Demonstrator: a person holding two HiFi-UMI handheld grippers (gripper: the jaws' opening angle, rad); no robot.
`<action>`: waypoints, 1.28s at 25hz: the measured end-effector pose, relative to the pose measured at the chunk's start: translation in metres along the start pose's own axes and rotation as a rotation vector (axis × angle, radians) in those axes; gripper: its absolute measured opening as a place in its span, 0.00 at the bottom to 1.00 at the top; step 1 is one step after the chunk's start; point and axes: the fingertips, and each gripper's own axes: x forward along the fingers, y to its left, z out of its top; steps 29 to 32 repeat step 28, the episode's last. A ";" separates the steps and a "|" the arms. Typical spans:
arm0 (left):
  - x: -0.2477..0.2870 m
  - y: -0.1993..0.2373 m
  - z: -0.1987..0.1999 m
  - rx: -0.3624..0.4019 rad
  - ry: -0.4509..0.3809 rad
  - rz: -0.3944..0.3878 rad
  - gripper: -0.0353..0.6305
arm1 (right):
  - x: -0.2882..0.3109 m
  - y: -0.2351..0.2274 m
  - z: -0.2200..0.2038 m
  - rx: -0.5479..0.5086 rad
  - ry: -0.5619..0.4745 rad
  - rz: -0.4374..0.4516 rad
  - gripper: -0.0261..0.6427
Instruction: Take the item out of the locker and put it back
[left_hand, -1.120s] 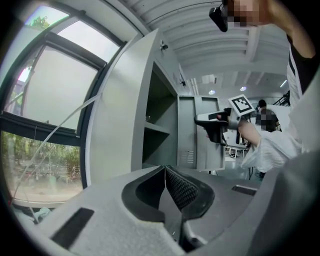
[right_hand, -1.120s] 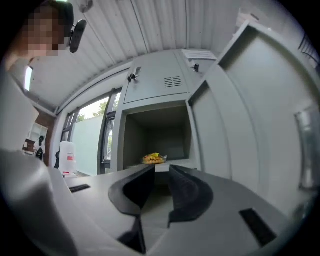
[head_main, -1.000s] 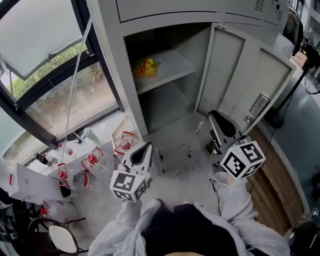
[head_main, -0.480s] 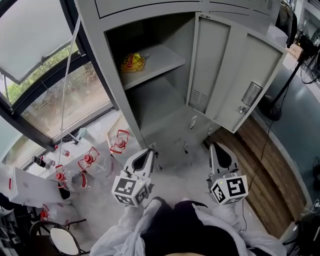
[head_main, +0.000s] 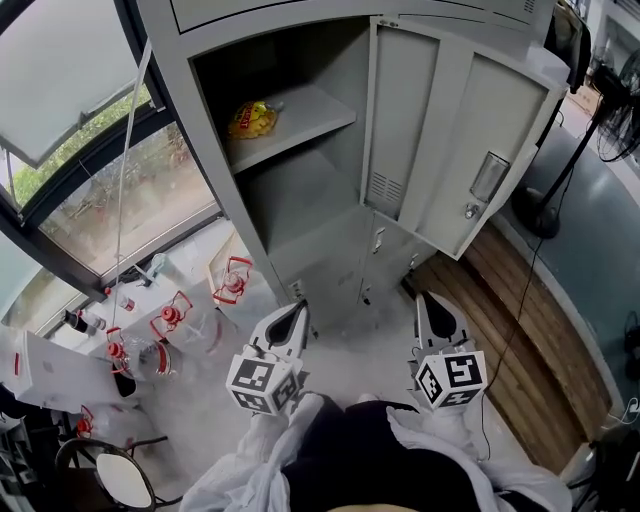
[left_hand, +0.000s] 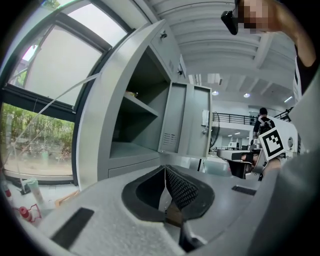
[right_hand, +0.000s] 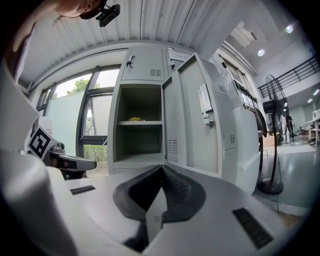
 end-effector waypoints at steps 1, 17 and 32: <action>0.002 -0.003 -0.001 0.002 0.003 -0.002 0.07 | -0.001 -0.001 -0.001 -0.006 0.004 0.004 0.04; 0.013 -0.030 -0.009 -0.013 -0.002 0.027 0.07 | -0.004 -0.021 -0.010 -0.007 0.023 0.048 0.04; 0.019 -0.036 -0.007 -0.006 -0.005 0.042 0.07 | -0.001 -0.029 -0.008 -0.005 0.022 0.060 0.04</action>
